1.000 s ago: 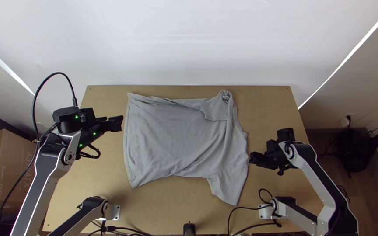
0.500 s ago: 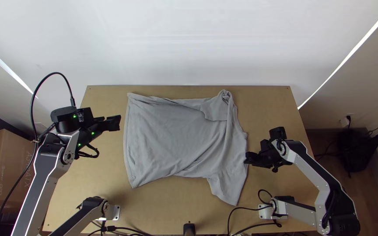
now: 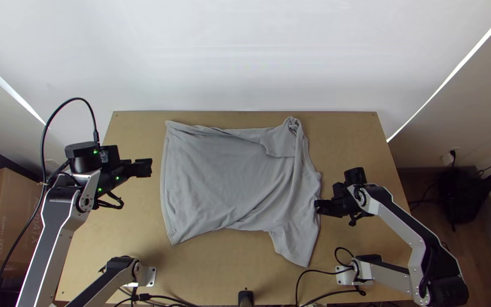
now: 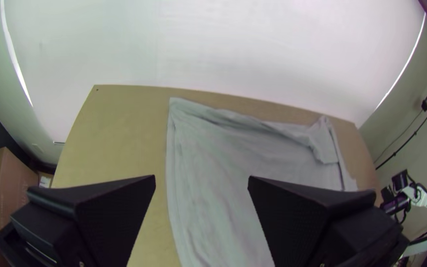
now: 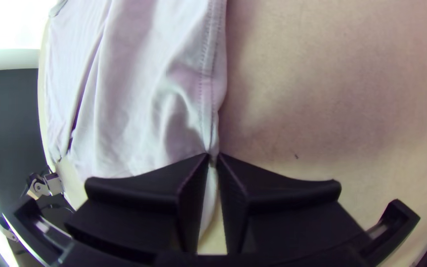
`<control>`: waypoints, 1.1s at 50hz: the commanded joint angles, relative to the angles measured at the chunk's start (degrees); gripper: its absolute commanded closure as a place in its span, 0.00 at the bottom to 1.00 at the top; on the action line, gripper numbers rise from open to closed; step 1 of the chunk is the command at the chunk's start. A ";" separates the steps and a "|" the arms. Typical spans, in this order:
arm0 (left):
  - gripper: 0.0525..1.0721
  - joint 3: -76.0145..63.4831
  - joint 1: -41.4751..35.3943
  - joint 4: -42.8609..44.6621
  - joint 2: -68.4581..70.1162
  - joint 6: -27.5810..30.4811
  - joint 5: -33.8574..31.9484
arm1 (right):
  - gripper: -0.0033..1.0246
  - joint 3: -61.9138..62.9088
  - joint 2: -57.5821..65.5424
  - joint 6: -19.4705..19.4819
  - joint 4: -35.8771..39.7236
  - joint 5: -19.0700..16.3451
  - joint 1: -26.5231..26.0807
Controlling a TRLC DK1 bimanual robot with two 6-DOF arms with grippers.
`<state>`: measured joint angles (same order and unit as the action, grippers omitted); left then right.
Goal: Fold the t-shirt
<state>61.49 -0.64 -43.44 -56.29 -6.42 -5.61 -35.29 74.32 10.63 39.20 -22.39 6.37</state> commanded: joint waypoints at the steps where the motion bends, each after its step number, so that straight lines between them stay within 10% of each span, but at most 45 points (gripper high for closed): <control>1: 0.11 -1.29 0.21 -3.76 -1.28 4.83 -0.81 | 0.97 2.24 -1.64 0.70 -0.97 -0.02 0.48; 27: 0.05 -12.54 -8.58 -27.31 1.89 31.29 -3.53 | 0.97 1.89 -5.59 1.23 -0.88 0.07 -0.04; 55: 0.06 -16.58 -27.66 -27.84 -4.09 29.71 0.42 | 0.97 -0.31 -6.65 1.85 -0.88 0.07 -1.10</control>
<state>45.89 -27.59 -72.51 -57.82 24.05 -5.34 -34.26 68.71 11.53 38.37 -22.33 5.82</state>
